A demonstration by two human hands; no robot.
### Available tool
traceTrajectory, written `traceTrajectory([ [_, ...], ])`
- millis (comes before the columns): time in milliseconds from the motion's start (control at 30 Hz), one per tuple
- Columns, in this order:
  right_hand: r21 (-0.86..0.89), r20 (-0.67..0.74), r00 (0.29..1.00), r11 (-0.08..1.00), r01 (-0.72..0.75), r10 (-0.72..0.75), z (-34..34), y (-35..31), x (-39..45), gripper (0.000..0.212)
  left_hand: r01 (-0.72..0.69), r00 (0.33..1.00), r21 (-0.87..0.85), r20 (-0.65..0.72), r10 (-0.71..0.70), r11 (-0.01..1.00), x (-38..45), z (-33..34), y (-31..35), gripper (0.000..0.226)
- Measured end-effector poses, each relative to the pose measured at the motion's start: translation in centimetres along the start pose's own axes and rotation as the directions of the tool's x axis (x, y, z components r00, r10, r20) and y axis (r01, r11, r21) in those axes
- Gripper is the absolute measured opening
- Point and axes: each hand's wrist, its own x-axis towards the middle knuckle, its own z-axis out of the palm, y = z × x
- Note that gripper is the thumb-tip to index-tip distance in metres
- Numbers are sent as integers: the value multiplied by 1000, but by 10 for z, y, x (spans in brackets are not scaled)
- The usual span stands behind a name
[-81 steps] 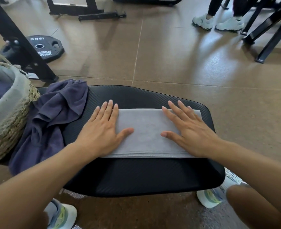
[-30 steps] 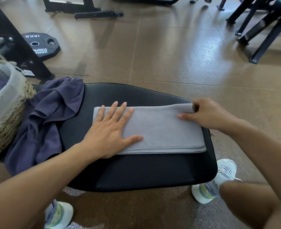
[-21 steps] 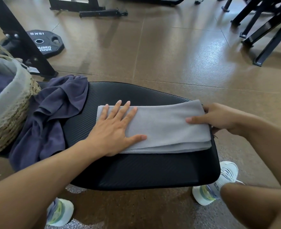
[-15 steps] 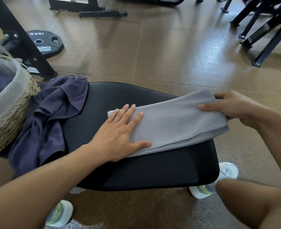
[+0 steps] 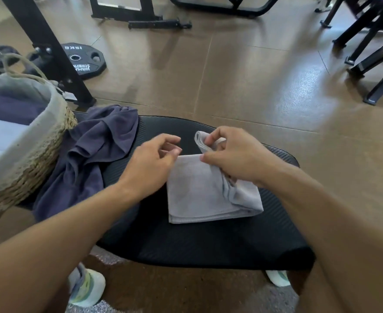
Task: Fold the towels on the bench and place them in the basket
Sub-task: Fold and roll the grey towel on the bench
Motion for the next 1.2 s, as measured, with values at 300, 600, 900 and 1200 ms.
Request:
traceTrajectory([
  [300, -357, 6, 998, 932, 59, -61, 64, -12, 3, 31, 345, 939, -357, 118, -324, 868, 1, -17, -6, 11],
  [600, -368, 24, 995, 924, 101, -99, 78, -17, -5, 43, 356, 934, -341, 130, -331, 870, 4, -17, -6, 21],
  [900, -120, 104, 993, 990, 71, -59, 46, -22, -3, 24, 290, 956, -266, 38, -291, 919, 10, -13, -10, 33],
  [1200, -620, 327, 936, 717, 319, -134, 21, 26, -4, 97, -446, 847, 534, 511, 146, 718, -21, -3, -16, 115],
])
